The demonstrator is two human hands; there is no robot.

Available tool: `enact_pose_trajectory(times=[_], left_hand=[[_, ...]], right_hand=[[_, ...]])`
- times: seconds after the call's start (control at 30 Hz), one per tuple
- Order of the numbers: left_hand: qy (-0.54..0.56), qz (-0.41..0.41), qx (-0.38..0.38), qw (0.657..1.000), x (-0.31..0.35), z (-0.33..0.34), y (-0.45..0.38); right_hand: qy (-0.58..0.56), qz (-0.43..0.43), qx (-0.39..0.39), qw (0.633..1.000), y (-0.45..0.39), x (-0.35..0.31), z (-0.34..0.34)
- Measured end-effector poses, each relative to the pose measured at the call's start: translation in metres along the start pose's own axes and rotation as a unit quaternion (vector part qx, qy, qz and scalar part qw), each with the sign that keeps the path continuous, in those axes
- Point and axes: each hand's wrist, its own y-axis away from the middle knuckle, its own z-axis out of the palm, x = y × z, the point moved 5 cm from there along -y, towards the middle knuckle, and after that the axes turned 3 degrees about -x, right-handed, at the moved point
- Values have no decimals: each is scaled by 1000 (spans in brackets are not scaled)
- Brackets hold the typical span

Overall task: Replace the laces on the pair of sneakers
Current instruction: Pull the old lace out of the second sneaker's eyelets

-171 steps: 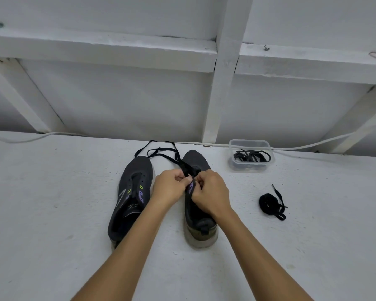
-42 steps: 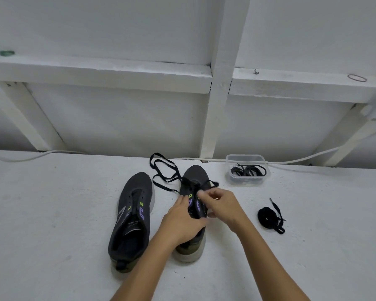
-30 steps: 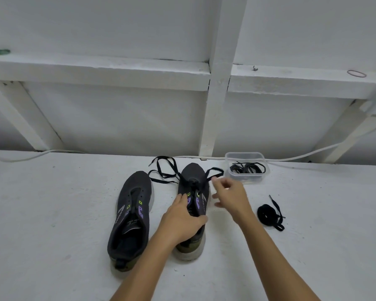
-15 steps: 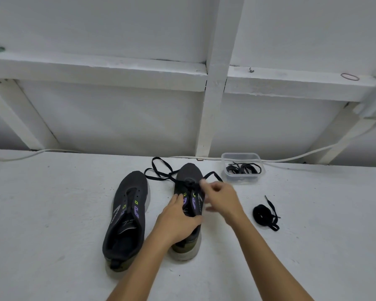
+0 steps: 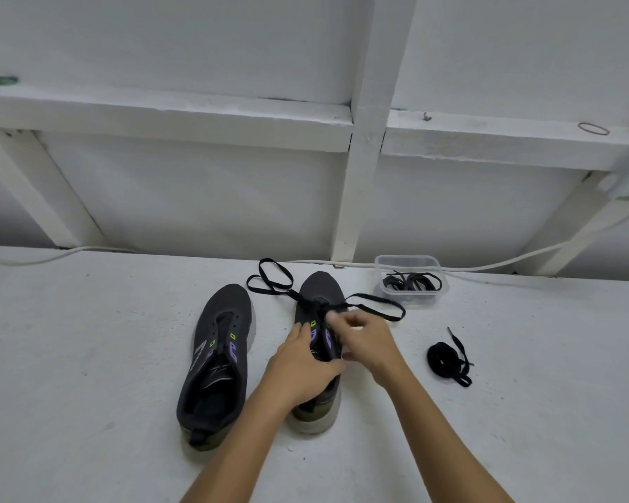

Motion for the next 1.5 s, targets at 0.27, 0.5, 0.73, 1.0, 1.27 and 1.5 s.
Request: enact_pose_trajectory(times=[0.27, 0.5, 0.73, 1.0, 1.27, 1.5], left_hand=[[4, 3, -7, 1000, -1, 1, 0], [-11, -1, 0, 1000, -1, 1, 0], [-8, -4, -9, 1000, -2, 1, 0], [-13, 4, -4, 1000, -2, 1, -1], [3, 4, -9, 1000, -1, 1, 0], [-6, 3, -9, 1000, -1, 1, -1]], right_hand=[[-110, -35, 226, 967, -8, -3, -29], [8, -6, -42, 999, 0, 5, 3], [-68, 15, 88, 994, -13, -10, -38], [-24, -7, -29, 999, 0, 4, 3], [-117, -2, 161, 980, -2, 1, -21], [-47, -3, -26, 999, 3, 2, 3]])
